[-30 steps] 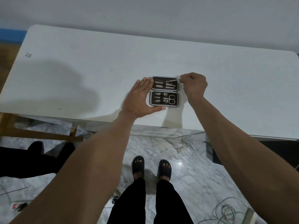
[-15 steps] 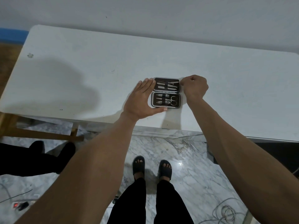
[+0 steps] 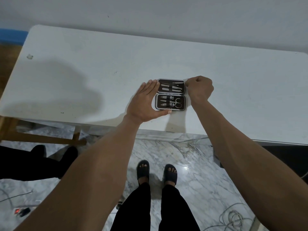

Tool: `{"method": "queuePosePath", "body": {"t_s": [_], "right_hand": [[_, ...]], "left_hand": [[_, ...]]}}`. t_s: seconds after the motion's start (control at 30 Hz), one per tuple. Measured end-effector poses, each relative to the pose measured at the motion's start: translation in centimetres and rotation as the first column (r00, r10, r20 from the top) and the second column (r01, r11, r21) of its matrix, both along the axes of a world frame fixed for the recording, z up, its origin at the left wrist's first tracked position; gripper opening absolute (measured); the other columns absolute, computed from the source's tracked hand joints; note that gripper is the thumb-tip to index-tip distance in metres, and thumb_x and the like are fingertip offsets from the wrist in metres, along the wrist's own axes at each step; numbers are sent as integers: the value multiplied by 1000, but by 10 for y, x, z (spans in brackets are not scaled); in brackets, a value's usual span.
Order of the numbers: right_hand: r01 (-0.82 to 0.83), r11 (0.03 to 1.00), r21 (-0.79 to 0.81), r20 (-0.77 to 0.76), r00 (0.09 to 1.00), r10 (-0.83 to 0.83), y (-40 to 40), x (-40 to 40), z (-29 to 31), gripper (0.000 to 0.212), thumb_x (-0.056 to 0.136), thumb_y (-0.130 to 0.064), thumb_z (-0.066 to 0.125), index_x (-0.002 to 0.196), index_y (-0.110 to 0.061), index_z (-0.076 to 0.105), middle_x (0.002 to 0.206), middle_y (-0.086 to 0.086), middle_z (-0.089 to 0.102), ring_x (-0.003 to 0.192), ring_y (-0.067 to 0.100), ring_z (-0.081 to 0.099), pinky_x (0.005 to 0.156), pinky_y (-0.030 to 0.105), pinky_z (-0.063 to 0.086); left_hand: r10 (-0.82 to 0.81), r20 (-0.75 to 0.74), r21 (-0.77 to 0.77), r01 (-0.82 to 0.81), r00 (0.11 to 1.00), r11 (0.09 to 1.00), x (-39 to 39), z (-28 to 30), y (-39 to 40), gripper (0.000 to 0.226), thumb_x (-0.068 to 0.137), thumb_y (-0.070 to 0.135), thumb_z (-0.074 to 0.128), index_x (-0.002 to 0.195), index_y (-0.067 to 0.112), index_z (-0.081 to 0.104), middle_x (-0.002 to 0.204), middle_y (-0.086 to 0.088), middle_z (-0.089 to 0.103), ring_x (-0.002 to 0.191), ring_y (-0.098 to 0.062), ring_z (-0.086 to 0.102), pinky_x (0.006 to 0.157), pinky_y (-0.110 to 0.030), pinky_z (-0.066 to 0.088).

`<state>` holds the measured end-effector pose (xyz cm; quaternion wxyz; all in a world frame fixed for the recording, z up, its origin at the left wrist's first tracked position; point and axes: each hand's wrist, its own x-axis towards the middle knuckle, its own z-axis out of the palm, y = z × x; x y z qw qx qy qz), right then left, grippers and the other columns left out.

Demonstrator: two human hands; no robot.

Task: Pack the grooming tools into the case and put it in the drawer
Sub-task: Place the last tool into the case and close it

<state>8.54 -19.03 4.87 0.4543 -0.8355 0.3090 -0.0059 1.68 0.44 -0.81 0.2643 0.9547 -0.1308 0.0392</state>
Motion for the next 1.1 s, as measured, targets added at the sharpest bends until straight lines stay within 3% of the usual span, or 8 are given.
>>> {"method": "queuePosePath", "body": {"t_s": [0.1, 0.33, 0.5, 0.63, 0.8, 0.9, 1.1], "right_hand": [[-57, 998, -13, 13, 998, 57, 8, -1, 2, 11, 76, -14, 63, 75, -11, 74, 77, -2, 72, 77, 19, 68, 68, 27, 55], [-152, 987, -52, 7, 988, 153, 17, -6, -1, 10, 76, -18, 66, 76, -23, 75, 84, -8, 73, 81, 15, 69, 73, 30, 57], [-180, 979, -96, -23, 984, 178, 19, -8, 2, 13, 77, -20, 65, 80, -26, 76, 87, -8, 74, 82, 15, 67, 67, 25, 50], [-187, 978, -87, -18, 982, 186, 17, -6, 2, 9, 77, -23, 66, 77, -28, 74, 84, -11, 73, 83, 13, 68, 70, 27, 53], [-178, 980, -93, 11, 984, 179, 7, -1, 2, 20, 85, -40, 67, 96, -26, 76, 93, -7, 74, 90, 13, 68, 78, 28, 52], [-240, 966, -97, -42, 971, 237, 2, 5, 1, 17, 85, -34, 70, 98, -25, 77, 103, -4, 75, 96, 15, 69, 84, 29, 54], [-319, 941, -115, -119, 945, 306, -1, 13, 4, 16, 83, -16, 71, 97, -23, 76, 109, -2, 71, 101, 16, 65, 80, 24, 47]], "left_hand": [[-3, -9, -9, 3, 1000, 1000, 0, 0, 0, 124, 71, 88, 60, 158, 3, 36, 165, -11, 36, 157, -23, 27, 130, -44, 19], [-5, -4, -16, 5, 1000, 1000, 0, 1, 0, 121, 72, 87, 56, 157, 2, 38, 164, -13, 38, 156, -25, 29, 130, -45, 20], [-8, -4, -19, 8, 1000, 1000, 0, 1, 0, 121, 72, 86, 58, 157, 2, 38, 164, -12, 37, 156, -24, 29, 130, -45, 20], [-2, 3, -19, 2, 1000, 1000, 0, 0, 0, 122, 71, 87, 59, 157, 3, 38, 164, -12, 38, 156, -24, 29, 130, -45, 20], [-9, -17, -9, 8, 1000, 1000, 1, 1, 1, 123, 73, 88, 58, 159, 4, 33, 167, -11, 33, 158, -23, 25, 131, -44, 18], [9, -18, 15, -9, 1000, 1000, 1, 0, 0, 121, 79, 85, 56, 161, 2, 28, 169, -14, 28, 159, -24, 19, 132, -41, 13], [25, -9, 53, -24, 1000, 998, 0, -1, 1, 117, 80, 85, 53, 160, 3, 31, 167, -14, 31, 159, -25, 21, 131, -42, 14]]}}
